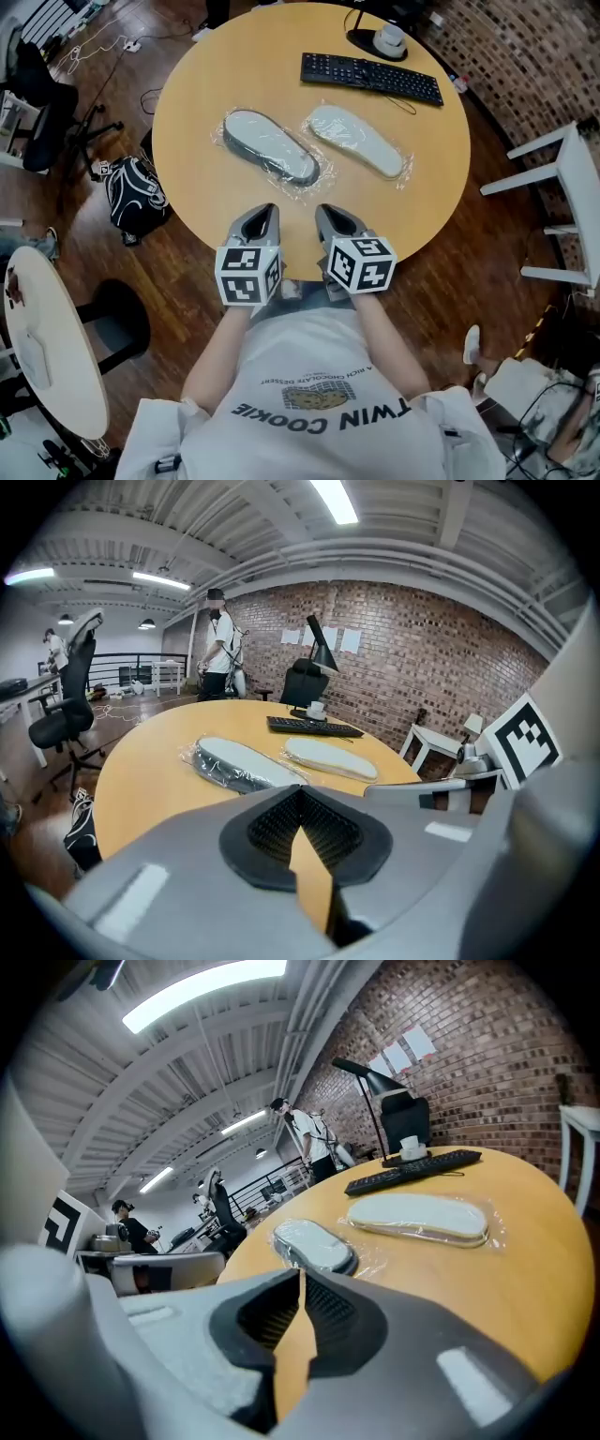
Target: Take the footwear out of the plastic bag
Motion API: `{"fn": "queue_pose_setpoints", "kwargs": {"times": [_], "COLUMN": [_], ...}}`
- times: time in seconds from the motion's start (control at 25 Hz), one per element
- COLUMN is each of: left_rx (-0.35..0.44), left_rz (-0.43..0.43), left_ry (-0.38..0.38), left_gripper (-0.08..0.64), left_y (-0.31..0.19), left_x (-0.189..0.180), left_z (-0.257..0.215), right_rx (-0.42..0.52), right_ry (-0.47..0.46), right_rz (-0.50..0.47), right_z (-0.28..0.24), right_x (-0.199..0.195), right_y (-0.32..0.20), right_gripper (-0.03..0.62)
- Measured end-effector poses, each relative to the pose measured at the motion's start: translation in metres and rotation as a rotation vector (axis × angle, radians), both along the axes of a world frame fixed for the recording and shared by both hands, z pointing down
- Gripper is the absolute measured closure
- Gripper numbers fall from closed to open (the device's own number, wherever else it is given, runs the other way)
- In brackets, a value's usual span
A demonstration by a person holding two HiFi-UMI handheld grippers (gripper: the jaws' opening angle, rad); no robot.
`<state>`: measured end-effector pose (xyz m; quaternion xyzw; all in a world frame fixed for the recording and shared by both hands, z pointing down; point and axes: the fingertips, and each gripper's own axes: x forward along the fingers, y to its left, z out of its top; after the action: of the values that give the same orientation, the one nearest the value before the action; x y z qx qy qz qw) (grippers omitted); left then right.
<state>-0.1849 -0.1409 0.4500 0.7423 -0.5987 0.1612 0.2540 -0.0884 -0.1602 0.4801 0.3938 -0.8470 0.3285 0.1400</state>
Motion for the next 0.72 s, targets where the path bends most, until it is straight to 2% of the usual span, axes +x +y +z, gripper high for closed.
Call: {"fn": "queue_pose_setpoints", "kwargs": {"times": [0.12,0.36,0.56,0.72], "left_rx": [-0.013,-0.03,-0.063,-0.095], "left_rz": [0.003,0.026,0.037,0.042], "left_ry": [-0.038,-0.175,-0.271,-0.32], "left_gripper": [0.557,0.557,0.557,0.557], "left_y": [-0.026,-0.078,-0.118,-0.147], "left_x": [-0.008,-0.03,-0.082,-0.129], "left_z": [0.005,0.015,0.028,0.043], "right_rx": [-0.053,-0.162,-0.248,-0.291], "right_ry": [-0.012,-0.086,-0.126,-0.109], "right_rz": [-0.01,-0.019,0.005,0.046], "right_z": [0.02,0.046,0.062,0.074], "right_x": [0.0,0.001,-0.007,-0.008], "right_y": [-0.018,-0.042,-0.056,-0.067], "right_gripper": [0.581,0.57,0.551,0.541]}}
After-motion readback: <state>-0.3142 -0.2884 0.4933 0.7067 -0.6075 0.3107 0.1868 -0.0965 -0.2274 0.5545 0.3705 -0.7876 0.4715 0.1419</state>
